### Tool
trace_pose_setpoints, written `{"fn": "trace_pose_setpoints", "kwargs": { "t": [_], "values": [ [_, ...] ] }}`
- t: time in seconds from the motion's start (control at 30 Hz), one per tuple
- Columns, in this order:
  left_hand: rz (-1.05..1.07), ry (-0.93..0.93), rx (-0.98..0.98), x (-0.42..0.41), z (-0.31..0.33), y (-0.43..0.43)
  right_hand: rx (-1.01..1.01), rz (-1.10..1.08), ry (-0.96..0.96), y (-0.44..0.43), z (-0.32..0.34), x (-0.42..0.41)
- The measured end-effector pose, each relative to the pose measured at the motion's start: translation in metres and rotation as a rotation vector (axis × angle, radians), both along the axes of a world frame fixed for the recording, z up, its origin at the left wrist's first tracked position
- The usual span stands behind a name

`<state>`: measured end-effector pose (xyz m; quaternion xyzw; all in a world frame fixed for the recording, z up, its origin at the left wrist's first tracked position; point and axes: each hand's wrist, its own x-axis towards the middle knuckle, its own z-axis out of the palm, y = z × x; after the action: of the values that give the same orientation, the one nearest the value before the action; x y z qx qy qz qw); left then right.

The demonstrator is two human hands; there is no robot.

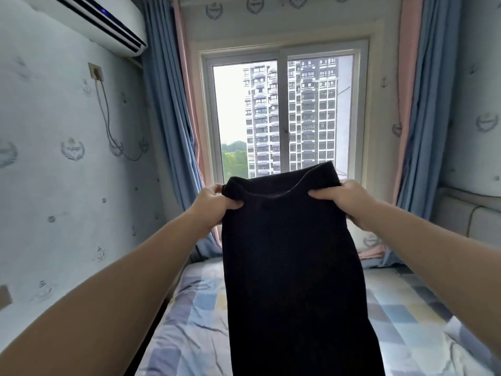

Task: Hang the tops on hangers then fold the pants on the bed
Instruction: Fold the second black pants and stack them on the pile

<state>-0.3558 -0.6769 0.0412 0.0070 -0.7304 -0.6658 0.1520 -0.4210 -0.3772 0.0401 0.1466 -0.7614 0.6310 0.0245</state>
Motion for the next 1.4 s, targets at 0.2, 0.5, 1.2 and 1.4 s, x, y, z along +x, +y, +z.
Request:
{"fn": "trace_pose_setpoints", "kwargs": {
  "t": [0.2, 0.5, 1.2, 1.4],
  "values": [
    [0.049, -0.084, -0.005, -0.022, -0.062, -0.055, 0.08, 0.048, -0.113, -0.058, -0.054, -0.03],
    [0.025, -0.289, -0.074, -0.136, -0.211, -0.151, 0.287, 0.028, -0.277, -0.156, -0.187, -0.139],
    [0.32, -0.685, 0.053, -0.458, -0.594, -0.258, 0.473, -0.277, -0.479, -0.32, -0.566, -0.466],
    [0.396, -0.758, -0.033, -0.494, -0.721, -0.253, 0.442, -0.1, -0.581, -0.334, -0.71, -0.496]
  ]
}}
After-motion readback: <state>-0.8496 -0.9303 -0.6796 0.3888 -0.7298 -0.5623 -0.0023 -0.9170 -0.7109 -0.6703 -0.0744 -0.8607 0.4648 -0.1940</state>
